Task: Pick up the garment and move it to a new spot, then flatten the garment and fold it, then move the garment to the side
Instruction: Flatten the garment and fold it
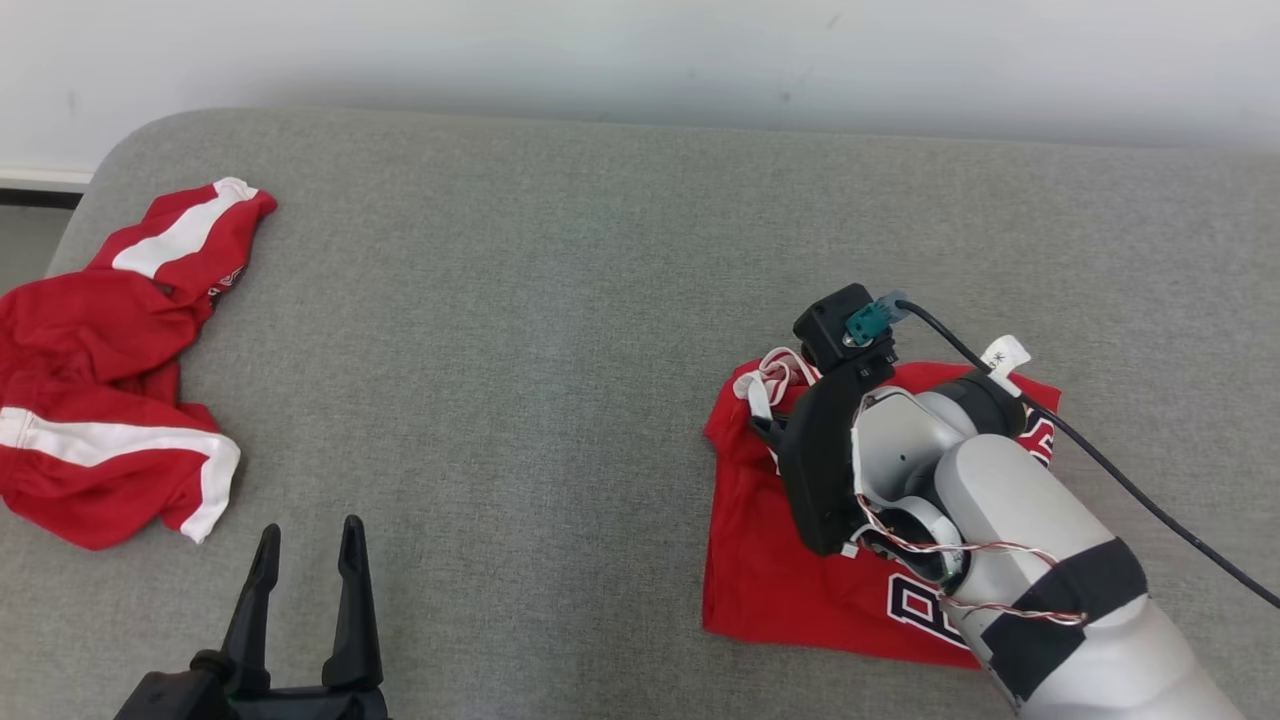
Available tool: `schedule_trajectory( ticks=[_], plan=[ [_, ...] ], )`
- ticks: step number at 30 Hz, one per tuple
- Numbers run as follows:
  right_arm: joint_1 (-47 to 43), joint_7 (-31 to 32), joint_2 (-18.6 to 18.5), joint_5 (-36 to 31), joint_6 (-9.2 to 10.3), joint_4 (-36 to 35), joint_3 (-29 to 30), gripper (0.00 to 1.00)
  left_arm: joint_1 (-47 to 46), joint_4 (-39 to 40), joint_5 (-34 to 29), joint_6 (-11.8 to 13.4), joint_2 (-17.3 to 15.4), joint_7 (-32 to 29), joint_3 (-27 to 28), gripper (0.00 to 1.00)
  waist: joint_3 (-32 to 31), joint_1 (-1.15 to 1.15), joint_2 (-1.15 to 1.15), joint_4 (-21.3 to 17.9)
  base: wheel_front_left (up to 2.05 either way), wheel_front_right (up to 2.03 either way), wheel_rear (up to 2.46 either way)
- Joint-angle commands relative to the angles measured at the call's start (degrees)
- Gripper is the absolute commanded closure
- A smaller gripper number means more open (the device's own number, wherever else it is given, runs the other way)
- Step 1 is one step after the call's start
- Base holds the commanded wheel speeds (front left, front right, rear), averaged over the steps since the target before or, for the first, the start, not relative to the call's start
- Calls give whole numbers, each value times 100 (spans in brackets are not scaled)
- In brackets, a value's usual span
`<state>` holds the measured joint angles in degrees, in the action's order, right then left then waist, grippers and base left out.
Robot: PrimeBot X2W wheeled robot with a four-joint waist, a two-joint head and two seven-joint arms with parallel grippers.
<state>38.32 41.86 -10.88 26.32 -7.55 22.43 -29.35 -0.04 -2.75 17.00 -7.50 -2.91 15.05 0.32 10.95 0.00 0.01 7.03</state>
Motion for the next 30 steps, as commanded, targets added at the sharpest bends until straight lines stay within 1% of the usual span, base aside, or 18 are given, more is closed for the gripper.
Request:
schedule_trajectory(
  ticks=[1,2,3,4,7,10,13,17,23,26,30],
  plan=[
    [105,-87,65,66,14,128,-73,100,-45,-12,23,6,2,16,23,0,54,0,-1,64,0,0,0],
    [142,-122,98,90,14,212,-102,100,-53,-12,32,6,4,16,21,0,58,0,-1,74,0,0,0],
    [166,-163,133,142,14,257,-161,10,-58,-13,41,6,3,16,22,0,60,0,-1,81,0,0,0],
    [174,-195,175,191,14,307,-155,0,-60,-12,49,6,2,16,27,0,57,0,-1,83,0,0,0],
    [228,-302,157,335,14,294,-245,0,-52,2,67,6,2,16,32,0,45,0,-1,65,0,0,0],
    [232,-396,83,480,14,27,-297,0,-43,-11,67,6,1,16,60,0,11,0,-1,-8,0,0,0],
    [162,-504,-34,617,14,-405,-303,0,-7,-14,56,6,2,16,96,0,-28,0,-1,-114,0,0,0],
    [-68,-683,-238,741,14,-1024,-86,0,63,15,30,6,2,16,104,0,-98,0,-1,-259,0,0,0],
    [-626,-971,-505,386,14,-1677,321,0,108,21,5,6,2,16,123,0,-216,0,-1,-417,0,0,0],
    [-870,-1058,-565,192,14,-1834,350,0,116,16,1,6,2,16,114,0,-248,0,-1,-437,0,0,0],
    [-1393,-1348,-646,-313,14,-2169,226,0,104,10,-6,6,2,16,93,0,-291,0,-1,-443,0,0,0]
  ],
)
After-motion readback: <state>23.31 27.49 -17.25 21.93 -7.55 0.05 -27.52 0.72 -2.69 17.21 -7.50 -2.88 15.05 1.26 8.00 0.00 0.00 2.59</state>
